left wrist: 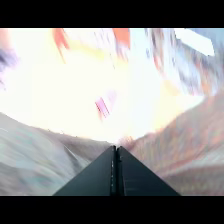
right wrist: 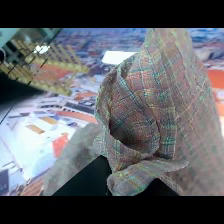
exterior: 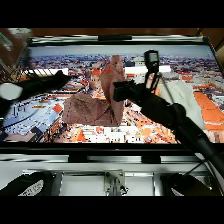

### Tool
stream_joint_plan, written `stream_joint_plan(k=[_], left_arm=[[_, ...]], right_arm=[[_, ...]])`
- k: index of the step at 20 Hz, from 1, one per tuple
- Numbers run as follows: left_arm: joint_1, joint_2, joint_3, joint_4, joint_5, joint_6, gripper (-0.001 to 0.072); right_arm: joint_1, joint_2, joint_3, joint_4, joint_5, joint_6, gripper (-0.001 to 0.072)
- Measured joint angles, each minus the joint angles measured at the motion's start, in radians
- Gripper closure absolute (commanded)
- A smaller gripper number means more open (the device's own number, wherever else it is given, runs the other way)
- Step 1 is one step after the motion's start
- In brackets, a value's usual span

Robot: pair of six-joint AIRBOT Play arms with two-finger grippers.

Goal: Fold the shirts.

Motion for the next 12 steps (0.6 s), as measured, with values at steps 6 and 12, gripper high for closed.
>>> stream_joint_plan(k=[6, 12], left_arm=[[0.351, 0.254, 0.000, 0.100, -0.063, -0.034, 0.0684], [0.467, 0.332, 0.000, 0.116, -0.166, -0.033, 0.0683]], right_arm=[[0.217, -0.259, 0.129, 0.046, 0.194, 0.015, 0.0666], [0.308, -0.541, 0.289, 0.055, 0.288, 0.096, 0.0663]])
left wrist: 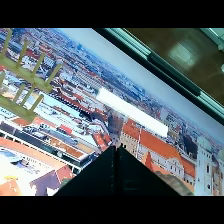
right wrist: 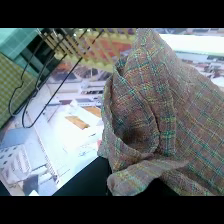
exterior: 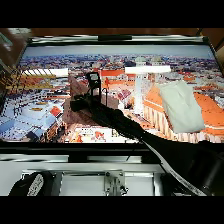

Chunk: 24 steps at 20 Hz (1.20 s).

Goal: Fold the shirts.

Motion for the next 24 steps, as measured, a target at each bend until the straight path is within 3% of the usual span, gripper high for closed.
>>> stream_joint_plan(k=[2, 3, 4, 5, 11, 14, 16, 19, 24], left_arm=[[0.010, 0.006, 0.000, 0.005, -0.009, 0.000, 0.0682], [0.013, 0.008, 0.000, 0.005, -0.013, 0.000, 0.0683], [0.014, 0.010, 0.000, 0.004, -0.017, 0.001, 0.0682], [0.017, 0.010, 0.000, 0.005, -0.017, 0.001, 0.0682], [0.021, 0.007, 0.000, 0.005, -0.016, 0.003, 0.0682], [0.021, 0.007, 0.000, 0.005, -0.015, 0.003, 0.0681], [0.021, 0.007, 0.000, 0.005, -0.014, 0.003, 0.0682], [0.021, 0.007, 0.000, 0.005, -0.013, 0.003, 0.0681], [0.021, 0.007, 0.000, 0.005, -0.014, 0.027, 0.0681]], right_arm=[[0.019, -0.053, 0.019, 0.000, -0.001, 0.054, 0.0649], [0.029, -0.072, 0.025, 0.001, 0.000, 0.075, 0.0546], [0.041, -0.087, 0.030, 0.002, 0.004, 0.097, 0.0250], [0.052, -0.099, 0.032, 0.002, 0.006, 0.112, 0.0149], [0.032, -0.063, 0.040, -0.038, -0.071, 0.184, 0.0149], [-0.090, 0.027, 0.040, -0.143, -0.315, 0.196, 0.0146], [-0.215, 0.086, 0.040, -0.229, -0.520, 0.198, 0.0058], [-0.439, 0.114, 0.040, -0.276, -0.809, 0.194, 0.0058], [-0.634, -0.005, 0.040, -0.026, -1.033, 0.074, 0.0058]])
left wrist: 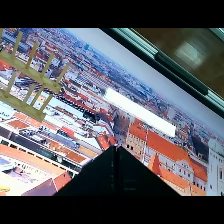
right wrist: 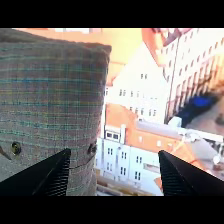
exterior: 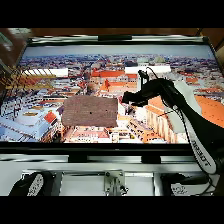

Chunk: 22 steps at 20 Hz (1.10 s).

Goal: Fold the shirts.

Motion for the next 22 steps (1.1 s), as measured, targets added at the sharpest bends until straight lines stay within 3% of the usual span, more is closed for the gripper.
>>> stream_joint_plan(k=[5, 10, 11, 13, 18, 22], left_arm=[[0.000, 0.000, 0.000, 0.000, -0.001, 0.033, 0.0681], [0.000, 0.000, 0.000, -0.002, -0.002, 0.047, 0.0681], [0.000, 0.000, 0.000, -0.004, -0.002, 0.048, 0.0681], [0.000, 0.000, 0.000, -0.007, -0.002, 0.048, 0.0681], [0.000, 0.000, 0.000, -0.010, -0.002, 0.051, 0.0681], [0.000, 0.000, 0.000, -0.010, -0.002, 0.051, 0.0681]], right_arm=[[0.012, -0.140, 0.000, 0.272, -0.052, -0.166, 0.0057], [0.049, -0.197, 0.000, 0.402, -0.062, -0.251, 0.0059], [0.060, -0.207, 0.000, 0.415, -0.068, -0.259, 0.0181], [0.077, -0.220, 0.000, 0.433, -0.068, -0.274, 0.0666], [0.043, -0.194, 0.056, 0.450, -0.069, -0.337, 0.0664], [-0.068, -0.140, 0.176, 0.453, -0.087, -0.329, 0.0664]])
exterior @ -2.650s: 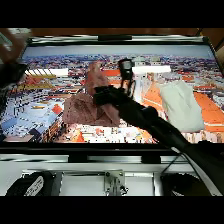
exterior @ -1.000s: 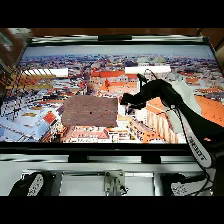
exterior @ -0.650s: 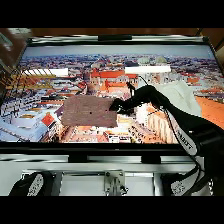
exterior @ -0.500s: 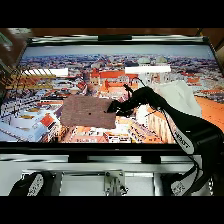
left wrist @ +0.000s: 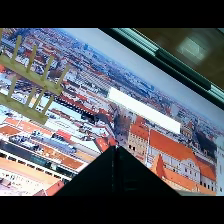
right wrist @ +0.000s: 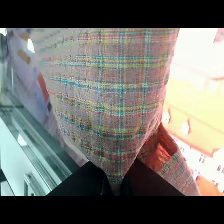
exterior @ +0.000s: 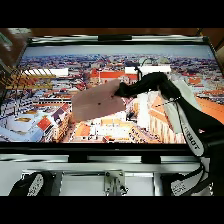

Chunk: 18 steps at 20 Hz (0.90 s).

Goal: Fold the shirts.

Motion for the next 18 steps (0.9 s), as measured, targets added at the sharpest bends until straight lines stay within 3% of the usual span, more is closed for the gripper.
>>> stream_joint_plan(k=[9, 18], left_arm=[[0.000, 0.003, 0.000, -0.002, -0.008, 0.000, 0.0680], [0.000, 0.005, 0.000, -0.003, -0.047, 0.000, 0.0681]], right_arm=[[-0.282, 0.037, 0.271, -0.050, -0.073, 0.131, 0.0665], [-0.530, 0.038, 0.368, -0.126, -0.092, 0.200, 0.0665]])
